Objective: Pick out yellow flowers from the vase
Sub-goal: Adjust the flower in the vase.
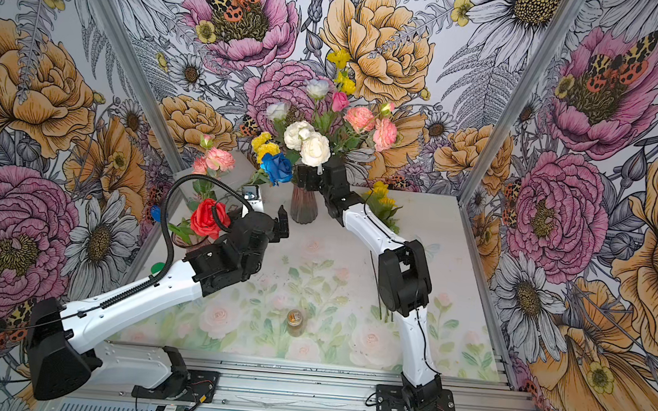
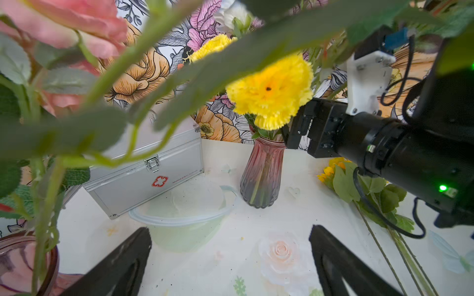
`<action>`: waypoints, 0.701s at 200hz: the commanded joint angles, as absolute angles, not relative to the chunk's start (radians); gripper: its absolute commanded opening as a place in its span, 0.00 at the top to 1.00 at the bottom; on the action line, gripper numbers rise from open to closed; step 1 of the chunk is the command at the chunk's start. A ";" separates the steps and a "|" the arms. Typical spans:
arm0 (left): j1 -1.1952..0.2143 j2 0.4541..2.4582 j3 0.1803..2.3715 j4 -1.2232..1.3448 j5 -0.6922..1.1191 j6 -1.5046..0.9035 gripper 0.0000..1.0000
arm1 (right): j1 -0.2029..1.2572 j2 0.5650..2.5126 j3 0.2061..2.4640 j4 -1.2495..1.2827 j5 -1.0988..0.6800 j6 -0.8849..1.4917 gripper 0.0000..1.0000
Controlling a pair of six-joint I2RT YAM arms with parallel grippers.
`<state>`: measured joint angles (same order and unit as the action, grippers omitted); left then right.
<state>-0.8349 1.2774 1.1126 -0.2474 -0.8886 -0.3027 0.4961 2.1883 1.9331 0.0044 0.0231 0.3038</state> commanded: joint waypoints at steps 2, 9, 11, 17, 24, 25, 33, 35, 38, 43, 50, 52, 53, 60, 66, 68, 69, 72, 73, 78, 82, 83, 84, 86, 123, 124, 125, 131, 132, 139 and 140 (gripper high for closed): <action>-0.824 1.251 1.099 -0.250 -0.876 -0.286 0.01 | 0.488 2.142 1.929 -0.023 0.057 0.270 0.03; -0.823 1.248 1.098 -0.251 -0.876 -0.286 0.01 | 0.486 2.125 1.912 -0.023 0.051 0.264 0.03; -0.822 1.246 1.097 -0.250 -0.876 -0.285 0.01 | 0.486 2.121 1.907 -0.024 0.049 0.264 0.03; -0.820 1.244 1.095 -0.251 -0.875 -0.286 0.01 | 0.487 2.106 1.891 -0.023 0.043 0.261 0.03; -0.818 1.238 1.093 -0.250 -0.874 -0.287 0.01 | 0.486 2.090 1.872 -0.023 0.031 0.257 0.03; -0.817 1.237 1.092 -0.250 -0.874 -0.287 0.01 | 0.486 2.088 1.869 -0.023 0.029 0.256 0.03; -0.815 1.235 1.090 -0.250 -0.871 -0.286 0.01 | 0.487 2.067 1.847 -0.022 0.012 0.249 0.02; -0.813 1.233 1.089 -0.250 -0.871 -0.285 0.01 | 0.488 2.061 1.840 -0.022 0.007 0.248 0.02; -0.812 1.231 1.088 -0.250 -0.871 -0.285 0.01 | 0.488 2.055 1.832 -0.021 0.000 0.246 0.02; -0.809 1.228 1.088 -0.250 -0.870 -0.285 0.01 | 0.488 2.043 1.817 -0.023 -0.010 0.241 0.02; -0.804 1.225 1.087 -0.250 -0.866 -0.287 0.01 | 0.488 2.024 1.796 -0.022 -0.019 0.237 0.01; -0.802 1.224 1.086 -0.250 -0.865 -0.288 0.01 | 0.488 2.018 1.790 -0.022 -0.020 0.236 0.01; -0.802 1.223 1.085 -0.250 -0.864 -0.288 0.01 | 0.488 2.016 1.786 -0.021 -0.020 0.235 0.01; -0.798 1.217 1.084 -0.250 -0.860 -0.287 0.01 | 0.487 1.995 1.765 -0.024 -0.020 0.231 0.00; -0.795 1.214 1.084 -0.250 -0.859 -0.287 0.01 | 0.486 1.980 1.746 -0.024 -0.020 0.228 0.00; -0.794 1.213 1.084 -0.250 -0.858 -0.287 0.01 | 0.487 1.975 1.738 -0.026 -0.021 0.227 0.00; -0.794 1.212 1.084 -0.250 -0.857 -0.288 0.01 | 0.486 1.972 1.736 -0.026 -0.021 0.226 0.00; -0.793 1.211 1.082 -0.250 -0.857 -0.286 0.01 | 0.486 1.965 1.728 -0.028 -0.022 0.226 0.00; -0.792 1.211 1.082 -0.250 -0.856 -0.287 0.01 | 0.486 1.963 1.724 -0.029 -0.023 0.225 0.00; -0.790 1.209 1.082 -0.250 -0.854 -0.286 0.01 | 0.486 1.953 1.713 -0.032 -0.023 0.222 0.00; -0.789 1.207 1.081 -0.251 -0.853 -0.286 0.01 | 0.487 1.944 1.702 -0.035 -0.023 0.219 0.00; -0.789 1.207 1.080 -0.250 -0.853 -0.286 0.01 | 0.486 1.941 1.698 -0.035 -0.023 0.219 0.00; -0.789 1.206 1.080 -0.250 -0.853 -0.286 0.01 | 0.486 1.940 1.696 -0.036 -0.024 0.219 0.00; -0.788 1.205 1.080 -0.250 -0.853 -0.286 0.01 | 0.486 1.935 1.689 -0.038 -0.025 0.218 0.00; -0.779 1.192 1.077 -0.250 -0.843 -0.281 0.01 | 0.489 1.865 1.571 -0.028 -0.067 0.213 0.01; -0.779 1.192 1.077 -0.250 -0.842 -0.281 0.01 | 0.489 1.863 1.566 -0.026 -0.067 0.213 0.01; -0.778 1.191 1.077 -0.250 -0.842 -0.281 0.01 | 0.489 1.860 1.562 -0.025 -0.067 0.212 0.01; -0.775 1.190 1.078 -0.250 -0.837 -0.280 0.01 | 0.491 1.854 1.540 -0.013 -0.074 0.207 0.02; -0.774 1.190 1.078 -0.250 -0.837 -0.280 0.01 | 0.491 1.853 1.539 -0.010 -0.074 0.207 0.02; -0.772 1.189 1.078 -0.250 -0.833 -0.281 0.01 | 0.492 1.846 1.512 0.002 -0.078 0.206 0.02; -0.772 1.188 1.078 -0.250 -0.832 -0.281 0.01 | 0.492 1.846 1.509 0.003 -0.080 0.205 0.03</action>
